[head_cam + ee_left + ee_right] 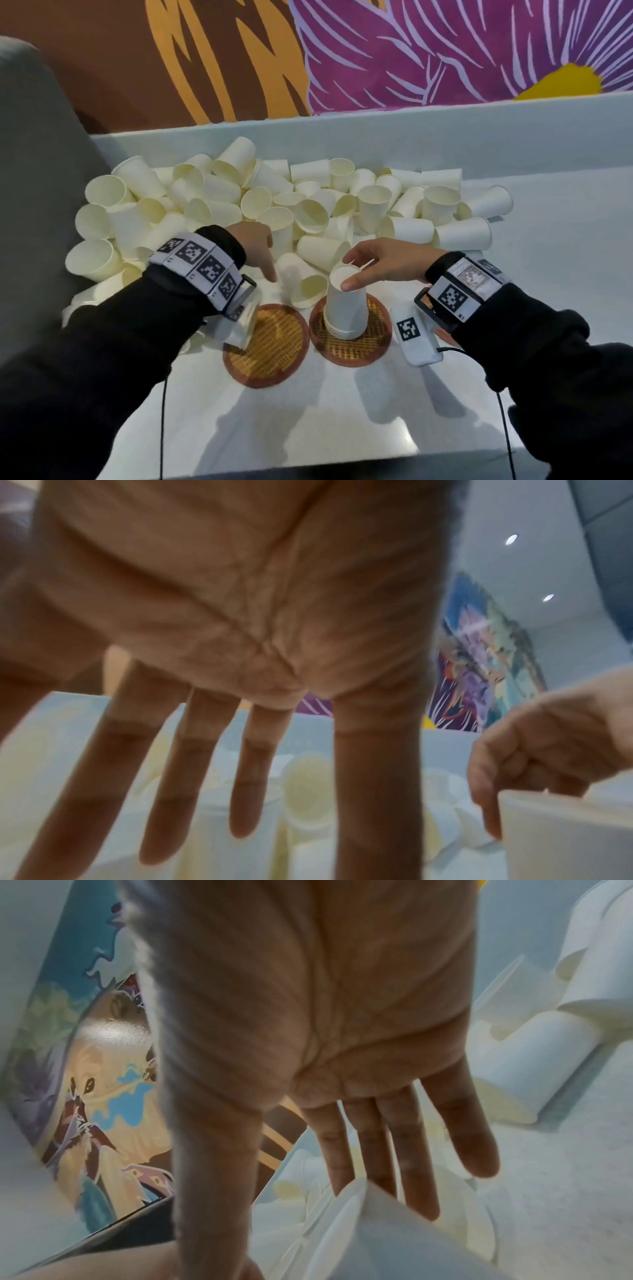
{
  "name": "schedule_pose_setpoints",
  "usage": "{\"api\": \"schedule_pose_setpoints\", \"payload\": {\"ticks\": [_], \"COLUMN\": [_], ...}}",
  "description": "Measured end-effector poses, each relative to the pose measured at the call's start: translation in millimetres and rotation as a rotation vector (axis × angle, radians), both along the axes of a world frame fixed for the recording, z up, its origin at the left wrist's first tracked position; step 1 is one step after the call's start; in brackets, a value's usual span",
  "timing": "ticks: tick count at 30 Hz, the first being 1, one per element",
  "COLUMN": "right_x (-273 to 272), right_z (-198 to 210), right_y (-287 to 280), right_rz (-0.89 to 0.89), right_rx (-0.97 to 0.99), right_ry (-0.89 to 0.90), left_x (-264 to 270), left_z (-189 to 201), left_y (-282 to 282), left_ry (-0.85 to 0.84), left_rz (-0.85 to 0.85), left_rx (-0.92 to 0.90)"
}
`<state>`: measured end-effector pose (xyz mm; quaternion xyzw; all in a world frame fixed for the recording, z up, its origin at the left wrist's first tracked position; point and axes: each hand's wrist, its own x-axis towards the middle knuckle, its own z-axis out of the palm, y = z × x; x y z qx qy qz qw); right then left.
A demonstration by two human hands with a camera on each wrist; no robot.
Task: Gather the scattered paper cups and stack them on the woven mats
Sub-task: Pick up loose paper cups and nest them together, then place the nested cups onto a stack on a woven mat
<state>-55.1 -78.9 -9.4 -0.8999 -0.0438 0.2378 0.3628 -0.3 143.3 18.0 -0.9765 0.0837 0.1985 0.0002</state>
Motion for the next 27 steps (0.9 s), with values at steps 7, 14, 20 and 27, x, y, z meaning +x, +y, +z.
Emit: {"api": "schedule_pose_setpoints", "payload": {"ticks": [7, 14, 20, 27], "right_x": [4, 4, 1, -3], "right_z": [-7, -17, -19, -14], "right_y": [20, 29, 32, 38], "right_rz": [0.086, 0.089, 0.058, 0.031], "right_rx": [-0.061, -0.085, -0.085, -0.106], "right_ry": [-0.050, -0.094, -0.113, -0.107], "left_x": [-29, -56, -53, -37], "left_z": [-32, -65, -47, -12], "left_y": [47, 59, 59, 42], "left_ry": [0.216, 0.164, 0.124, 0.094], "left_rz": [0.081, -0.032, -0.039, -0.144], "left_rx": [0.206, 0.211, 0.088, 0.146]}}
